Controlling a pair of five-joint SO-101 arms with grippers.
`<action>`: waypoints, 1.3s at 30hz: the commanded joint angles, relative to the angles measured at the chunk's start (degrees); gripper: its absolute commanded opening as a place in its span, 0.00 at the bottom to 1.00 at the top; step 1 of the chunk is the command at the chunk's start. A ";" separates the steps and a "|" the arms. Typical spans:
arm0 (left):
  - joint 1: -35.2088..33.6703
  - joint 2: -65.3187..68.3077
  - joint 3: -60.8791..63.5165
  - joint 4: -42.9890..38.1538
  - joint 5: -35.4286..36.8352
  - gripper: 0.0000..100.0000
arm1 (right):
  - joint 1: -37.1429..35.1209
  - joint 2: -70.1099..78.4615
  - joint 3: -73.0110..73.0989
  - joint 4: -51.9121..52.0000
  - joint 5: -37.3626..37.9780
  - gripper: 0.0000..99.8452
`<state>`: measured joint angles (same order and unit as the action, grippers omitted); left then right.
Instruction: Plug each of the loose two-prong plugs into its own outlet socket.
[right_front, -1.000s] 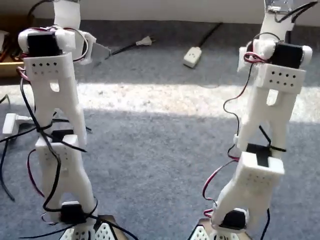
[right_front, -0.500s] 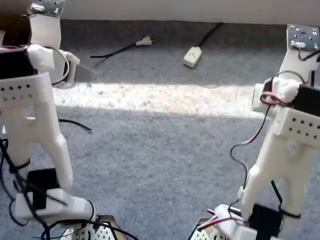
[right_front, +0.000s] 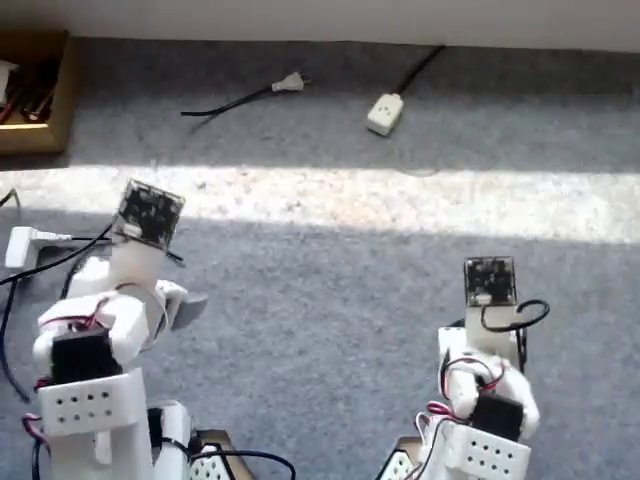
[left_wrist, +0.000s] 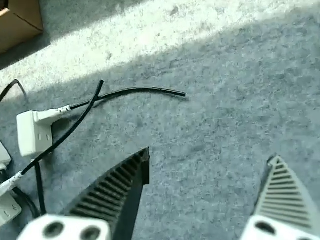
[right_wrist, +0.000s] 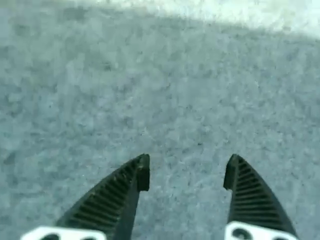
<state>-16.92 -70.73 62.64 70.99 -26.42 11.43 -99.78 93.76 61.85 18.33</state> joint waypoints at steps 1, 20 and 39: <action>-1.54 -7.34 14.73 -5.10 -1.14 0.35 | 0.22 -4.53 8.04 -0.04 0.88 0.25; -2.77 -31.25 34.68 -8.18 -1.14 0.35 | 1.54 -2.68 8.92 -2.86 0.97 0.25; -2.68 -31.69 34.59 5.45 -1.14 0.35 | 1.27 -2.68 8.92 8.48 1.05 0.25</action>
<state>-19.38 -102.37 96.13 75.47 -27.21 12.31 -102.07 94.99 69.93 18.86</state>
